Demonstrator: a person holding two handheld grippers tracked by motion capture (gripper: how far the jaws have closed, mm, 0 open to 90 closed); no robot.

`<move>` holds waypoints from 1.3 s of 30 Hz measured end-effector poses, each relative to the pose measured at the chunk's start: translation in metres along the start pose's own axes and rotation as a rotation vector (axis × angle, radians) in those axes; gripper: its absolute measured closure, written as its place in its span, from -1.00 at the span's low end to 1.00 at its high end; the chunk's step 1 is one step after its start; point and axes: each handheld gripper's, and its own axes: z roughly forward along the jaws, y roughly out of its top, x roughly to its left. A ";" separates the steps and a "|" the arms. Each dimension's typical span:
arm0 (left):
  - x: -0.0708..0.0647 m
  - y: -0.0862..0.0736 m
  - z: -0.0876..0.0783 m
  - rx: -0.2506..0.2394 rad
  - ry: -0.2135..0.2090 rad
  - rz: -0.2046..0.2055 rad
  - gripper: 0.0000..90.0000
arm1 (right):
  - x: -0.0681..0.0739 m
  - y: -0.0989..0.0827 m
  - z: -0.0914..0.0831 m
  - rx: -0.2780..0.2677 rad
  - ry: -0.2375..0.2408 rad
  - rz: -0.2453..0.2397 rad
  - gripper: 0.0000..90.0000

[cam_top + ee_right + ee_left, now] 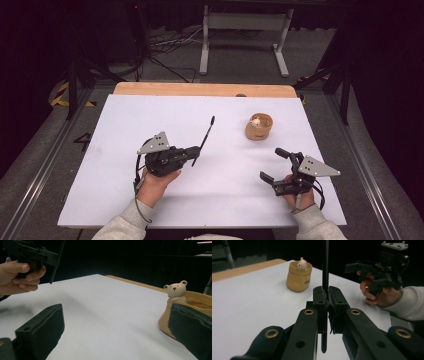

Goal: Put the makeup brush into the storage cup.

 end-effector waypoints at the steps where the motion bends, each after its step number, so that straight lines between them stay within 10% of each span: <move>1: -0.002 -0.001 0.000 -0.015 -0.005 0.010 0.89 | 0.000 0.000 0.000 0.000 0.000 0.000 -0.98; 11: -0.010 -0.017 -0.001 -0.181 -0.051 0.127 0.89 | 0.001 0.000 0.000 -0.001 0.004 -0.003 -0.98; 39: -0.022 -0.036 0.016 -0.162 -0.180 0.160 0.89 | 0.002 0.002 0.000 -0.009 0.022 -0.014 -0.98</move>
